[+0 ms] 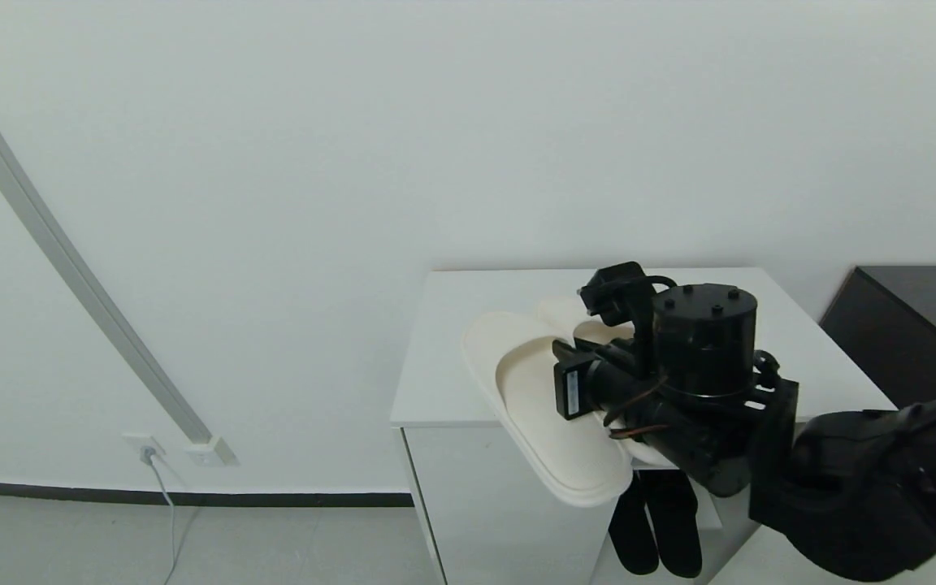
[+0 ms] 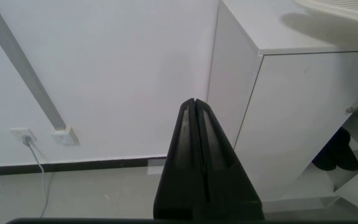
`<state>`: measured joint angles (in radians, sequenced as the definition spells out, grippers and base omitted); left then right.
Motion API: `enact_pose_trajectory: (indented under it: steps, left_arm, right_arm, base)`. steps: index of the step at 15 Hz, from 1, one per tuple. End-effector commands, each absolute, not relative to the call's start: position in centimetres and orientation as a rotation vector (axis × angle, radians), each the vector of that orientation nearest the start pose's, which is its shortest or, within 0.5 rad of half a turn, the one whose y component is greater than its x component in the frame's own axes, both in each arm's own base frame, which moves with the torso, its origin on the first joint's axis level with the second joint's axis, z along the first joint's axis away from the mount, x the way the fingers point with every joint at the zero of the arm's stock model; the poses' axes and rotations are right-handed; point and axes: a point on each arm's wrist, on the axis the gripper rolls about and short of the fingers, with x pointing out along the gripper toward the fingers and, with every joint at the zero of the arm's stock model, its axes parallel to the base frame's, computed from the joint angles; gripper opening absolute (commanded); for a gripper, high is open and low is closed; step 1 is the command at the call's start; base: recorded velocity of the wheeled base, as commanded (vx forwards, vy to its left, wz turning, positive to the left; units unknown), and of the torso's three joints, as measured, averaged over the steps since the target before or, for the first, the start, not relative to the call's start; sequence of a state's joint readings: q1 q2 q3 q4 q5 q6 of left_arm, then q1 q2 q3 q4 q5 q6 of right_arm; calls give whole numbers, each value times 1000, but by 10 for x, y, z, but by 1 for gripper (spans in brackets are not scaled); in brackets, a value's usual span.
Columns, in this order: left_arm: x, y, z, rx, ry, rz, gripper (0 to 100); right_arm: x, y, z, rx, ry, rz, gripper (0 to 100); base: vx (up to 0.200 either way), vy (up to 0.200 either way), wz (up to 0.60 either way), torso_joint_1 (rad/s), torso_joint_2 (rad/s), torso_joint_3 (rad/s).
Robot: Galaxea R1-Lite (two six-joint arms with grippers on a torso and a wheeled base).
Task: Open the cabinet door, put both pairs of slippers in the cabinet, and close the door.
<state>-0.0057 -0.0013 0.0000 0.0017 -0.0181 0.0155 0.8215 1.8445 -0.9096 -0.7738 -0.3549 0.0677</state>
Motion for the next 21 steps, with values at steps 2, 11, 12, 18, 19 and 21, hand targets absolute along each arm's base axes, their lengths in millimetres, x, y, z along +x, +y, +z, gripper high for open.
enact_pose_trajectory:
  steps: [2, 11, 12, 18, 19, 21]
  left_arm:
    - [-23, 0, 75, 15, 1, -25, 0]
    - [-23, 0, 75, 14, 1, -25, 0]
    - [-23, 0, 75, 14, 1, -25, 0]
    - [-23, 0, 75, 14, 1, -25, 0]
    - [-23, 0, 75, 14, 1, -25, 0]
    - [-23, 0, 75, 14, 1, -25, 0]
  right_arm:
    - [212, 235, 194, -8, 122, 514, 0]
    - [203, 216, 189, -33, 152, 533, 0]
    - [200, 213, 189, -41, 168, 541, 0]
    - [201, 214, 186, -50, 184, 539, 0]
    - [201, 214, 185, -51, 185, 537, 0]
    - [200, 213, 186, -50, 183, 536, 0]
  base:
    - [0, 0, 0, 0, 0, 0]
    - [0, 0, 0, 0, 0, 0]
    - [0, 0, 0, 0, 0, 0]
    - [0, 0, 0, 0, 0, 0]
    - [-200, 0, 0, 7, 2, 7]
    - [-200, 0, 0, 12, 5, -2]
